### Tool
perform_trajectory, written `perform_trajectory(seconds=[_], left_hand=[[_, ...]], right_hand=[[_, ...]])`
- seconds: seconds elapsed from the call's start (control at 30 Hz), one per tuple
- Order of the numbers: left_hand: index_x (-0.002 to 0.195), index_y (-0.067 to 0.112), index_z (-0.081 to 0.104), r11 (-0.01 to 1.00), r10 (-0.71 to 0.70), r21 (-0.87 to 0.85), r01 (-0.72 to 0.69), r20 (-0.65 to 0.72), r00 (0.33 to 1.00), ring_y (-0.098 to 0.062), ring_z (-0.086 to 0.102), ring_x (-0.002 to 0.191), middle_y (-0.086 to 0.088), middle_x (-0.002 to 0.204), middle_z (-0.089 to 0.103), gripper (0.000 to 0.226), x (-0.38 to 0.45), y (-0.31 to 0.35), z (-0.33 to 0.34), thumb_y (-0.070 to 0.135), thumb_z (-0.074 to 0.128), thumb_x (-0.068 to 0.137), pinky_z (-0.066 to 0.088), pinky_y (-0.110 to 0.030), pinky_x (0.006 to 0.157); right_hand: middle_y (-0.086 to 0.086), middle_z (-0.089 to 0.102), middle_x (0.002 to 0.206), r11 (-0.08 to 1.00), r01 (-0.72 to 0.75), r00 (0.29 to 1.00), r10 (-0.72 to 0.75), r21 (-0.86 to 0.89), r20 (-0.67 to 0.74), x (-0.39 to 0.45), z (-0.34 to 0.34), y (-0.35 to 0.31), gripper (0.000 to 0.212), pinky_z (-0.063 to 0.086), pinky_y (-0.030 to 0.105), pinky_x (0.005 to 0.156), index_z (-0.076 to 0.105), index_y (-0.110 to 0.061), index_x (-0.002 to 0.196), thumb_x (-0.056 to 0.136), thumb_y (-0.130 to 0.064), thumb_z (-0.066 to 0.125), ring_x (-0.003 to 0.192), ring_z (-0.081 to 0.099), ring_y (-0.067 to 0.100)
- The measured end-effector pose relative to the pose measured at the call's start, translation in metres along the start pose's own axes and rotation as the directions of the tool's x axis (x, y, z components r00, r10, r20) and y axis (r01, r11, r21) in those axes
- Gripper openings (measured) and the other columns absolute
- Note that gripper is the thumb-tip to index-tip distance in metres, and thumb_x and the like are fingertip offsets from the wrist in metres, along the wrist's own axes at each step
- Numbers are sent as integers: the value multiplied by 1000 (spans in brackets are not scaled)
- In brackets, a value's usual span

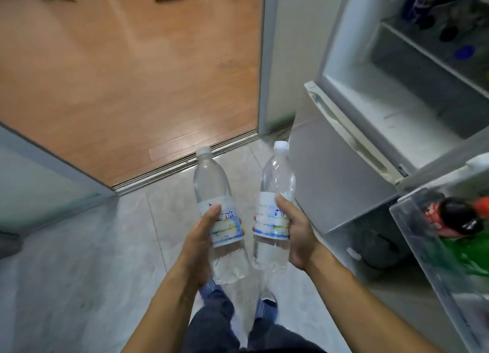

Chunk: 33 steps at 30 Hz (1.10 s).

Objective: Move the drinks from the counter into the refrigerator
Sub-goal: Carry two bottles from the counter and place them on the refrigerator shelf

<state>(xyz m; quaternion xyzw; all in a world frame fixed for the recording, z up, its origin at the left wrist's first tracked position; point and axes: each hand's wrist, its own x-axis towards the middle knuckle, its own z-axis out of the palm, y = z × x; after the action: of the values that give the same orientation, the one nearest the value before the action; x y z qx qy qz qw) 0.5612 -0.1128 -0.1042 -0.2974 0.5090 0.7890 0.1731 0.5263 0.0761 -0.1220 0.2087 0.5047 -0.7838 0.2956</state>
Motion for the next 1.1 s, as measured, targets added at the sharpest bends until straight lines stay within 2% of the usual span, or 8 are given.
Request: perform_trajectory(seconds=[0.1,0.2,0.47,0.6,0.73,0.9,1.03,1.1], left_hand=[[99,9,70,998,-31,56,28,53,998,-24,73,71,-11,85,74,50,43,27,7,50,67,70,61,-36,60],[104,7,68,991,-62,123,45,137,989,-23,72,74,-11,87,73,56,85,61,17,52,64,71,59,-37,65],[107,0,66,980,-126,195,46,423,897,-25,70,68,-14,82,71,61,181,172,76,49,76,71,57,-33,59],[110,5,65,972,-169,230,48,540,824,-28,69,69,-16,85,69,66,214,201,125,52,78,66,57,-36,60],[104,10,71,946,-207,325,-9,623,754,-29,71,73,-16,89,71,69,234,216,184,60,80,56,55,-40,73],[102,11,73,922,-216,376,-91,696,685,-28,72,75,-14,90,74,59,244,233,269,55,78,63,58,-39,66],[122,9,65,909,-217,397,-129,713,666,-33,69,83,-14,98,74,75,249,255,337,54,77,63,55,-55,88],[127,10,61,913,-206,379,-150,747,632,-33,69,82,-15,101,73,69,252,268,372,46,78,70,59,-49,72]], right_hand=[[10,77,99,1000,29,995,-28,8,-96,29,3,-19,43,60,34,66,81,-23,90,70,-57,64,83,75,25],[12,76,99,996,77,981,-68,45,-182,58,12,-42,64,59,34,65,73,-12,109,65,-57,68,82,75,25],[16,74,98,944,270,909,-186,188,-373,104,41,-120,83,58,36,70,66,-4,120,59,-58,79,82,73,28],[15,75,100,905,382,830,-246,188,-500,109,32,-157,79,57,37,73,67,-5,120,62,-57,76,84,73,27],[16,76,98,850,500,726,-305,168,-616,104,11,-197,82,58,33,66,73,-7,109,49,-62,83,82,75,28],[16,76,101,766,633,573,-366,113,-733,93,-31,-253,78,58,32,64,68,-6,118,61,-59,75,86,75,30],[16,76,100,696,709,519,-406,113,-753,84,-61,-307,74,58,36,65,68,-9,117,63,-58,79,81,74,30],[13,76,99,643,761,464,-445,87,-766,80,-78,-336,66,60,40,70,68,-12,120,66,-48,78,80,74,28]])
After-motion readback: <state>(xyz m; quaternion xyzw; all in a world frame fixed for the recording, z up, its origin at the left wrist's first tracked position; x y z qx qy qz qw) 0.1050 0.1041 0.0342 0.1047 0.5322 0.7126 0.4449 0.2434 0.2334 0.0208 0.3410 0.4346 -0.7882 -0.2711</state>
